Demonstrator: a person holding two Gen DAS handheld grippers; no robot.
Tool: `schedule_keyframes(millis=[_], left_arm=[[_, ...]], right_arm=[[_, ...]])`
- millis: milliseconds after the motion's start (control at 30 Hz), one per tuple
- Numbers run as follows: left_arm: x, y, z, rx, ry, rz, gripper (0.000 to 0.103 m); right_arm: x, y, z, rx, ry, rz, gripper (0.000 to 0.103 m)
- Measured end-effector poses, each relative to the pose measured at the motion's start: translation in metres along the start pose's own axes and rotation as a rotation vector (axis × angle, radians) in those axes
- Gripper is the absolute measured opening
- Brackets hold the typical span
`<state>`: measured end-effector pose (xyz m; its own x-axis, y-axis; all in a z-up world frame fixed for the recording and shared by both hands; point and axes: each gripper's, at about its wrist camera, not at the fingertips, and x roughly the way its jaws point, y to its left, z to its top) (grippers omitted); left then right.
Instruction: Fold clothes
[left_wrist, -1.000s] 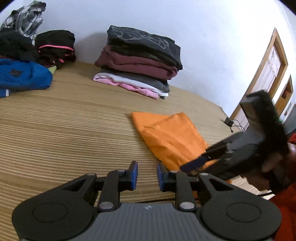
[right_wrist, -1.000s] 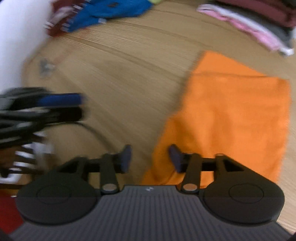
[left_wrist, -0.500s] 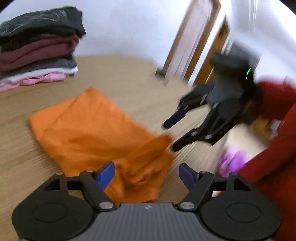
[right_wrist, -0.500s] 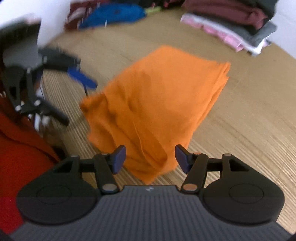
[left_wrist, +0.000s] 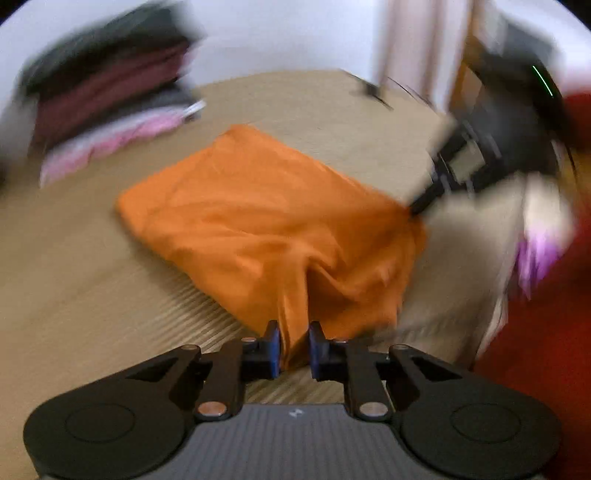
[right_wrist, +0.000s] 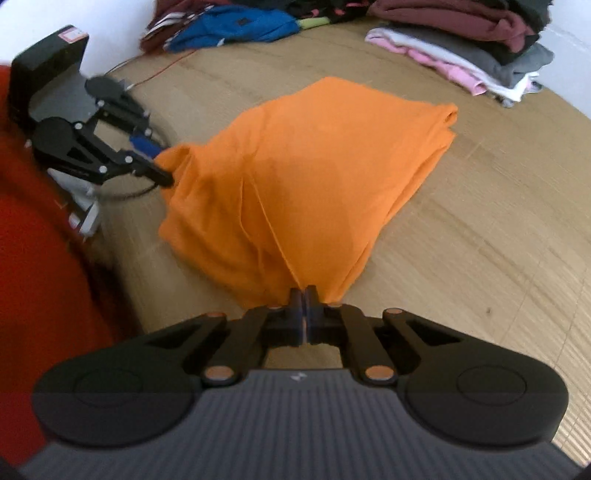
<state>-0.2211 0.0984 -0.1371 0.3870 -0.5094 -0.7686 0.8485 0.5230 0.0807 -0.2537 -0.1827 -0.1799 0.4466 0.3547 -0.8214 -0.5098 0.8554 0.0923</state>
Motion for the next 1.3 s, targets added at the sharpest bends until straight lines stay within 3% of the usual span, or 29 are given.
schedule_keyframes(millis=[100,200,300,367,400,500,567,600,633,667,733,800,900,1033,1133,1233,1267,1300], left_arm=[[-0.003,-0.011,-0.003,0.094,0.006,0.012,0.017],[-0.008,0.003,-0.003,0.01,-0.025,-0.008,0.019],[-0.011,0.015,0.0,-0.064,-0.045,-0.063,0.026],[-0.011,0.028,0.004,-0.144,-0.063,-0.113,0.031],[-0.011,0.034,0.005,-0.188,-0.073,-0.136,0.033],[0.004,0.055,0.01,-0.333,-0.061,-0.255,0.036],[0.021,0.063,0.012,-0.376,-0.028,-0.318,0.034],[0.03,0.064,0.012,-0.379,-0.009,-0.335,0.033],[0.038,0.067,0.012,-0.385,0.007,-0.348,0.027],[0.044,0.07,0.014,-0.396,0.02,-0.351,0.012],[0.054,0.077,0.017,-0.413,0.048,-0.356,0.01],[0.046,0.068,0.024,-0.314,0.07,-0.275,0.008],[0.024,0.029,0.024,0.024,0.061,-0.076,0.006],[0.01,-0.034,-0.009,0.512,-0.007,0.057,0.004],[0.016,-0.057,-0.033,0.638,-0.052,0.136,0.005],[0.019,-0.057,-0.037,0.581,-0.069,0.188,0.012],[0.019,-0.057,-0.038,0.571,-0.069,0.2,0.013],[0.017,-0.056,-0.04,0.569,-0.067,0.196,0.013]], right_arm=[[-0.004,-0.003,-0.001,-0.012,0.006,0.026,0.005],[-0.011,-0.008,0.011,0.014,-0.029,0.083,0.007],[-0.007,-0.011,0.028,-0.004,-0.021,0.082,0.012],[0.004,-0.011,0.038,-0.015,0.004,0.053,0.047],[0.01,-0.011,0.043,-0.023,0.014,0.061,0.057],[0.032,-0.007,0.058,-0.058,0.04,0.143,0.057],[0.045,-0.004,0.067,-0.074,0.048,0.186,0.058],[0.05,-0.002,0.071,-0.081,0.046,0.207,0.054],[0.054,0.001,0.074,-0.096,0.039,0.222,0.044],[0.06,0.006,0.077,-0.124,0.036,0.221,0.007],[0.066,0.017,0.082,-0.189,0.037,0.187,0.005],[0.06,0.03,0.081,-0.288,0.013,0.174,0.005],[0.041,0.053,0.065,-0.475,-0.025,0.111,0.005],[0.022,0.087,0.031,-0.761,-0.066,0.06,0.005],[0.023,0.102,0.011,-0.886,-0.059,0.04,0.005],[0.031,0.099,0.013,-0.832,-0.033,0.036,0.009],[0.031,0.096,0.016,-0.798,-0.013,0.056,0.014],[0.031,0.093,0.019,-0.762,0.008,0.078,0.026]])
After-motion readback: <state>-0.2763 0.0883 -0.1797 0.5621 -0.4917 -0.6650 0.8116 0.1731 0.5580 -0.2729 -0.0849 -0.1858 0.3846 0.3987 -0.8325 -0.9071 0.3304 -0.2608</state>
